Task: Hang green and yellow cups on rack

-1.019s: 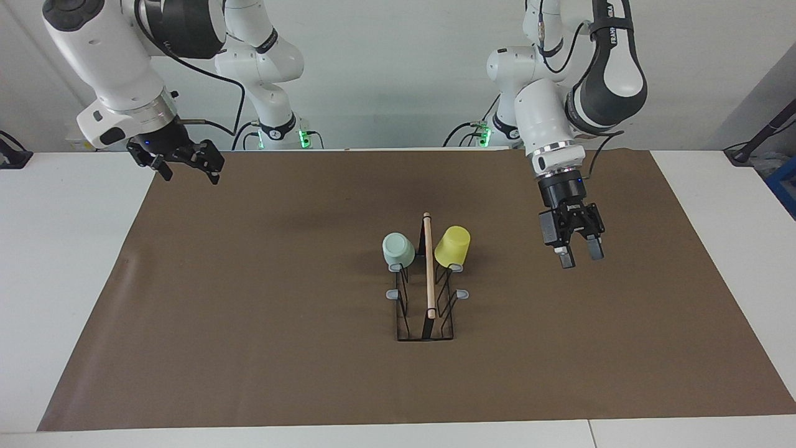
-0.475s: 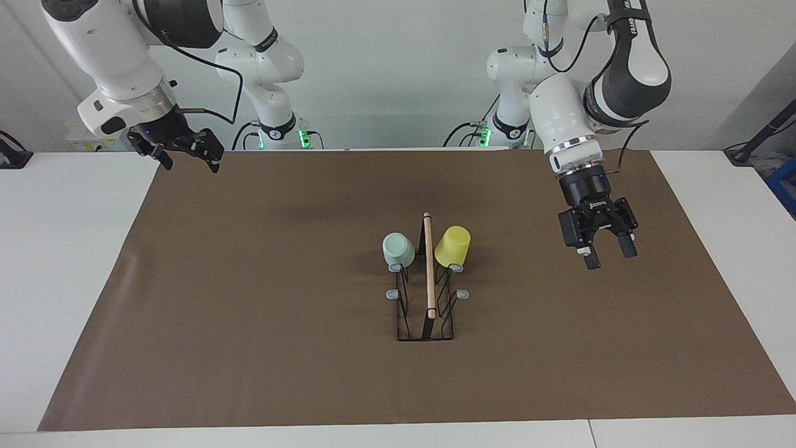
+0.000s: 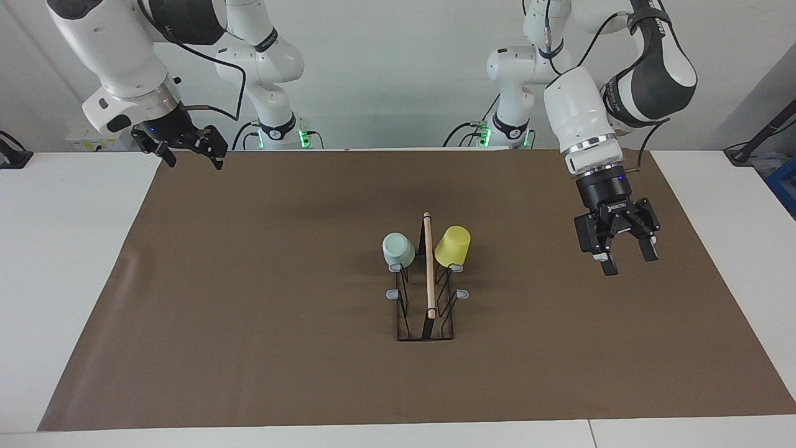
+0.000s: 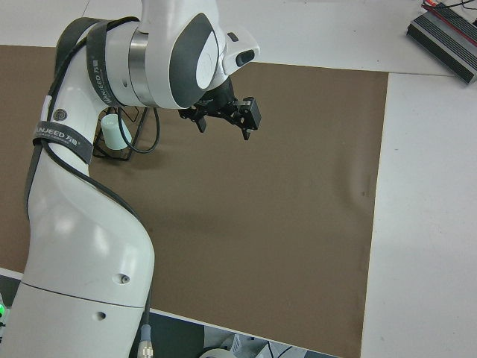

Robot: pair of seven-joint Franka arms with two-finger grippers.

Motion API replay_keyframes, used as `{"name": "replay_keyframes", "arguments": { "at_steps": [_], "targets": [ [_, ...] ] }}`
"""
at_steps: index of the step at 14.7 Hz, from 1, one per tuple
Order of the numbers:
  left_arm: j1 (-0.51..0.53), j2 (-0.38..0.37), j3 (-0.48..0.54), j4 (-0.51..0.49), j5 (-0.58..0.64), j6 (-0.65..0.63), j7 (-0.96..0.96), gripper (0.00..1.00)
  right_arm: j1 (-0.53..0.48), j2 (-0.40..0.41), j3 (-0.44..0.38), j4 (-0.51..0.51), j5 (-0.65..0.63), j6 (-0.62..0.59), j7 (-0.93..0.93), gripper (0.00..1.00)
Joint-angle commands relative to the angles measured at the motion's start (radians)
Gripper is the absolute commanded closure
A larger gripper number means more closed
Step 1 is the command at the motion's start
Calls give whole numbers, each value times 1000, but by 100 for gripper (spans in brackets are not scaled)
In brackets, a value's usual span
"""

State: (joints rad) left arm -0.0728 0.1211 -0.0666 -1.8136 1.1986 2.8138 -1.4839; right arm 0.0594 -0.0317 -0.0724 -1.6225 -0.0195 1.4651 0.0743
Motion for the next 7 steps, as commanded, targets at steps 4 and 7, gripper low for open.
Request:
{"name": "replay_keyframes", "arguments": {
  "at_steps": [4,7],
  "targets": [
    [-4,25,8,69,-392,-62,435,0,-21,-4,6,4,19,-16,-21,0],
    [-4,23,8,114,-609,-170,688,0,-21,-5,6,4,19,-16,-19,0]
  ]
}}
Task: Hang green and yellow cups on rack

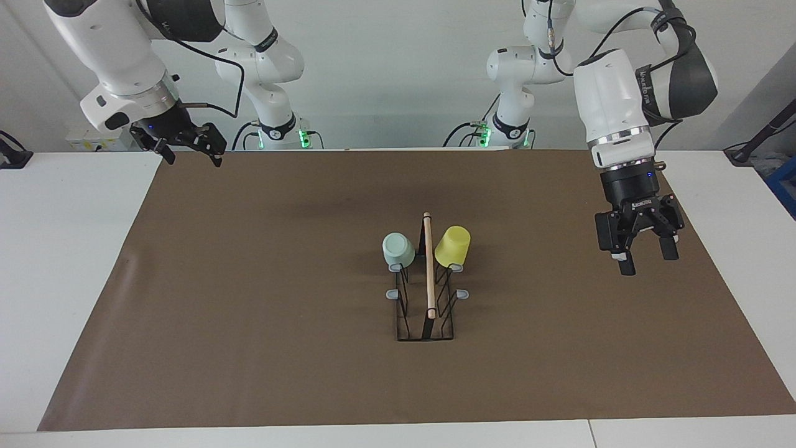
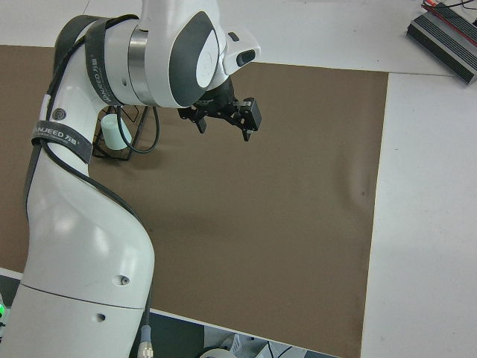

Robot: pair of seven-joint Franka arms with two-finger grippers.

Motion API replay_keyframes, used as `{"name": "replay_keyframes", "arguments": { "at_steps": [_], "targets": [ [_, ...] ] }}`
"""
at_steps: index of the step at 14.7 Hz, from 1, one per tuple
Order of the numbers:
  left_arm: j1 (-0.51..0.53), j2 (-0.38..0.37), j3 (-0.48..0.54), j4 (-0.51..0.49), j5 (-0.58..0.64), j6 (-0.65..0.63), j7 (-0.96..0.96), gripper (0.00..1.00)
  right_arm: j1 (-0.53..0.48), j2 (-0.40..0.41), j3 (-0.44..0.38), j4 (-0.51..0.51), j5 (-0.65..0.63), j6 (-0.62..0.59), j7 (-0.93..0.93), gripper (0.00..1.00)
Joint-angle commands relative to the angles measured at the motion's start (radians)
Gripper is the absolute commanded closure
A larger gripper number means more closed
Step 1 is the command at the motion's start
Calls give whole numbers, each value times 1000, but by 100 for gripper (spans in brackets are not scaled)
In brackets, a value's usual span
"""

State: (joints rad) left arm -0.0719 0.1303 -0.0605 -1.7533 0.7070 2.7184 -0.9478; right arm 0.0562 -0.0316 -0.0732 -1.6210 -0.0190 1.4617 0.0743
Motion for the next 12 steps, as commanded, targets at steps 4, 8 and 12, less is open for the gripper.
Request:
{"name": "replay_keyframes", "arguments": {
  "at_steps": [4,8,12],
  "targets": [
    [-5,2,13,127,-479,-273,618,0,-18,-5,7,3,19,-12,-19,0],
    [-5,-60,62,127,-632,-461,895,0,-18,-5,7,3,19,-12,-19,0],
    [6,-127,71,115,-670,-665,994,0,-18,-5,7,3,19,-12,-21,0]
  ]
}}
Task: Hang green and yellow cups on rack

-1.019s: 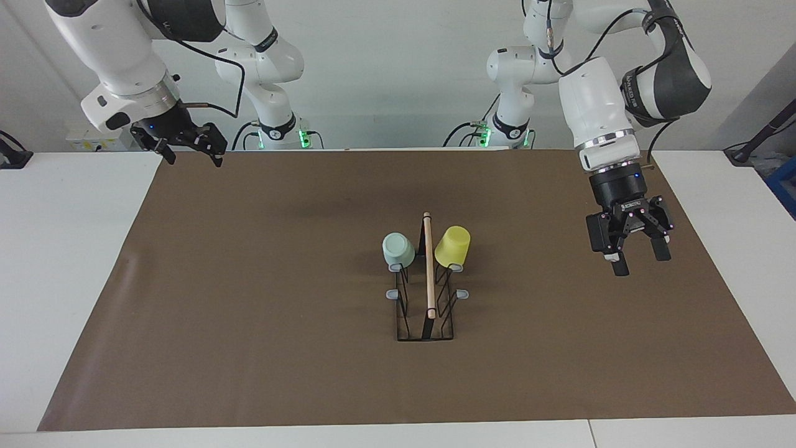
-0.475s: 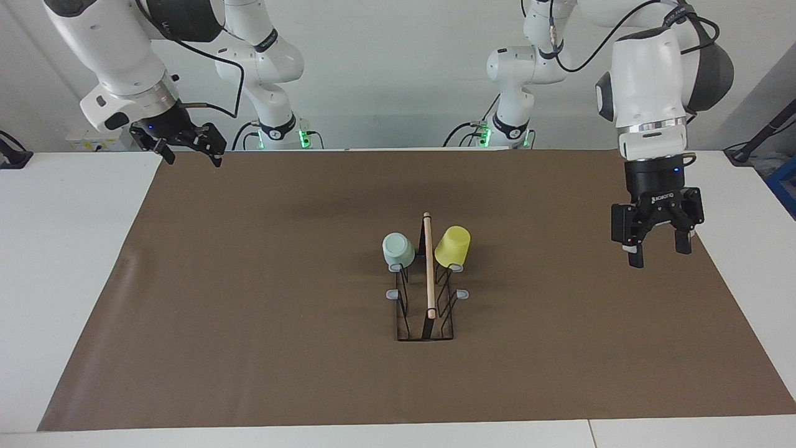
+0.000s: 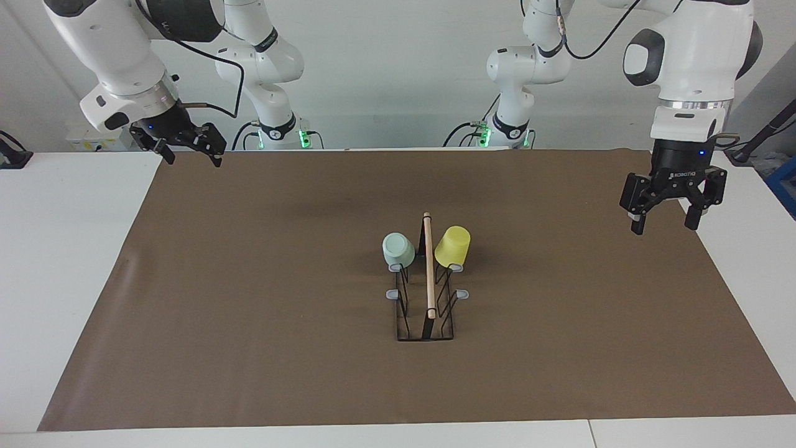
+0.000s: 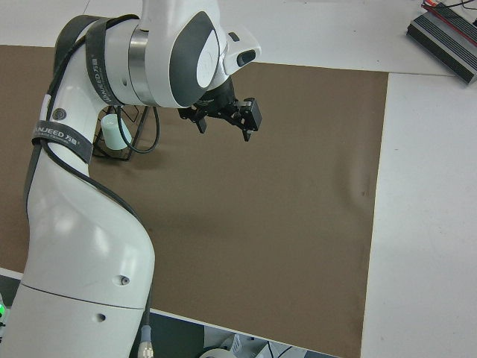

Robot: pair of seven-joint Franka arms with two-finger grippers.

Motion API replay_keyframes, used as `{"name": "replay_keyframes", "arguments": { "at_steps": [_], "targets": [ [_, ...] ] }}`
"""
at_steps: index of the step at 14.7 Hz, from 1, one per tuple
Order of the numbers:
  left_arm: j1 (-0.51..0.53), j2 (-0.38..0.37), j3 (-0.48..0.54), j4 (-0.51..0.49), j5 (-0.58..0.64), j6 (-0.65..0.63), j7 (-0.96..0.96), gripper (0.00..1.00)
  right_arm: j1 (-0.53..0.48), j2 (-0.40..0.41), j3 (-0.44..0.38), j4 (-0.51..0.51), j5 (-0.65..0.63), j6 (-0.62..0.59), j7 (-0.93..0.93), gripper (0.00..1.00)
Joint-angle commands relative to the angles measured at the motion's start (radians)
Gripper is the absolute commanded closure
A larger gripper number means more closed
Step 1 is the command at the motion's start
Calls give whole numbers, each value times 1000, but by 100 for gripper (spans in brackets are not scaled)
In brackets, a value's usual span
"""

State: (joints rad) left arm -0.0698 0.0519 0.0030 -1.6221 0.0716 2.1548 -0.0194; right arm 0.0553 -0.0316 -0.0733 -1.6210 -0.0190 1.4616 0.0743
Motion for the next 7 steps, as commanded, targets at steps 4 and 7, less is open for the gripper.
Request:
{"name": "replay_keyframes", "arguments": {
  "at_steps": [4,7],
  "targets": [
    [4,-99,22,-38,-35,-312,136,0,-17,-5,7,3,19,-12,-21,0],
    [2,-124,20,-65,-38,-404,136,0,-17,-5,6,3,19,-12,-19,0]
  ]
}}
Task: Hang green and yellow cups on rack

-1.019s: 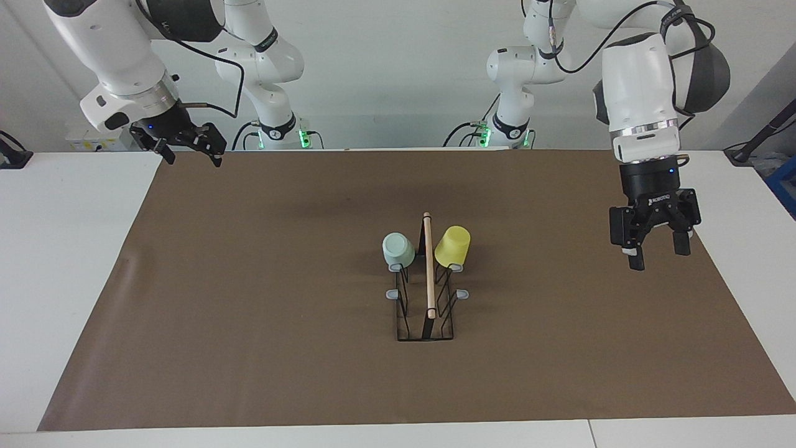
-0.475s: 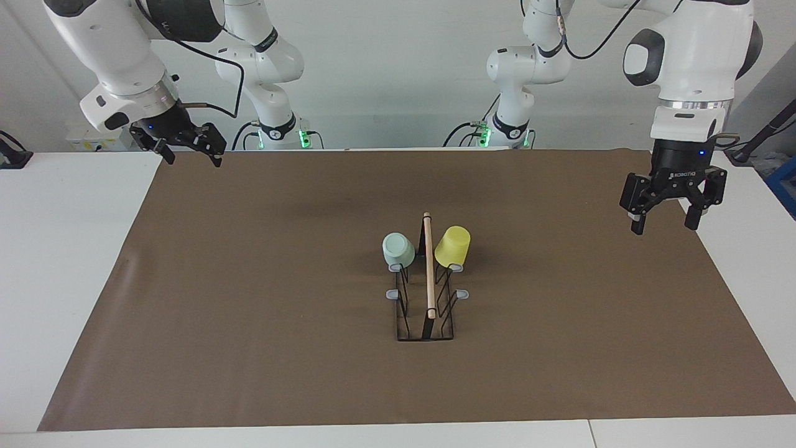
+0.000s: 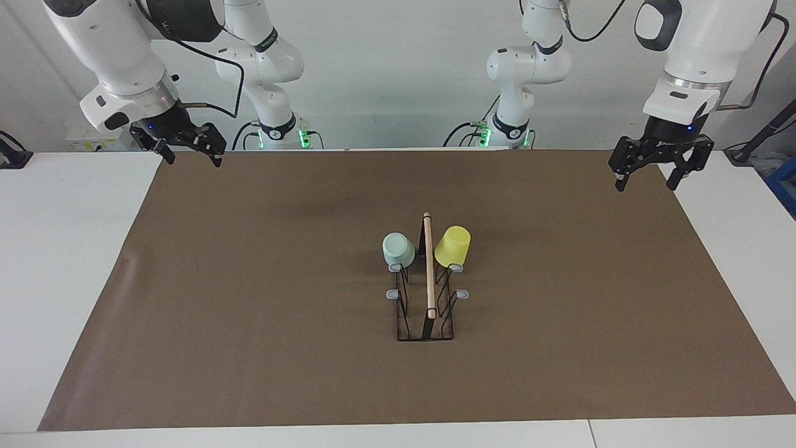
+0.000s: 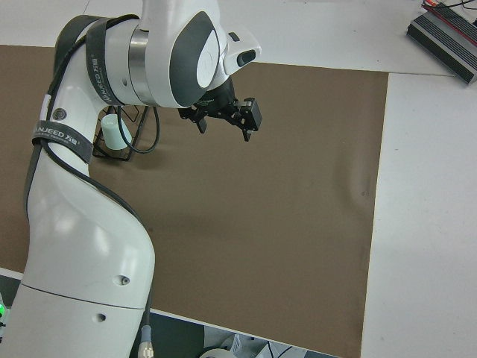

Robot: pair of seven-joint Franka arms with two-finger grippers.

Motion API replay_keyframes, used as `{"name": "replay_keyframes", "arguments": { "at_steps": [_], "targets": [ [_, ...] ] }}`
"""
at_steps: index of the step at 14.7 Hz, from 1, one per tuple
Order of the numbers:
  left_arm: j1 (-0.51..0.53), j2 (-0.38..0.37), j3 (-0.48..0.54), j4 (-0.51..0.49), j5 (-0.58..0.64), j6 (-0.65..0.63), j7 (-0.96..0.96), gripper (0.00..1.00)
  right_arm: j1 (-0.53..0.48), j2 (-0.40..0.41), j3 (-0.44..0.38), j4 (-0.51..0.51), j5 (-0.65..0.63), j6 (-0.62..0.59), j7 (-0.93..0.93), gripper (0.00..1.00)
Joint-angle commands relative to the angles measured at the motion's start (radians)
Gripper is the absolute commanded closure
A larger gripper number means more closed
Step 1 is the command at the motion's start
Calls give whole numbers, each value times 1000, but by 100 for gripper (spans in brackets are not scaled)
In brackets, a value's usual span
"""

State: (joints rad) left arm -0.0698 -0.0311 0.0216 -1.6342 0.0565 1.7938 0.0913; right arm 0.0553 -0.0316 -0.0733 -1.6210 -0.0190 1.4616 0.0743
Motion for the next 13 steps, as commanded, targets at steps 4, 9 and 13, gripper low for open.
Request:
{"name": "replay_keyframes", "arguments": {
  "at_steps": [4,9,13],
  "targets": [
    [7,-75,3,-118,-87,-63,22,0,-17,-5,6,3,19,-12,-19,0],
    [15,-70,3,-98,-113,-109,10,0,-17,-5,7,3,19,-12,-19,0],
    [18,-44,4,-33,-112,-163,5,0,-17,-5,6,3,19,-12,-19,0]
  ]
}}
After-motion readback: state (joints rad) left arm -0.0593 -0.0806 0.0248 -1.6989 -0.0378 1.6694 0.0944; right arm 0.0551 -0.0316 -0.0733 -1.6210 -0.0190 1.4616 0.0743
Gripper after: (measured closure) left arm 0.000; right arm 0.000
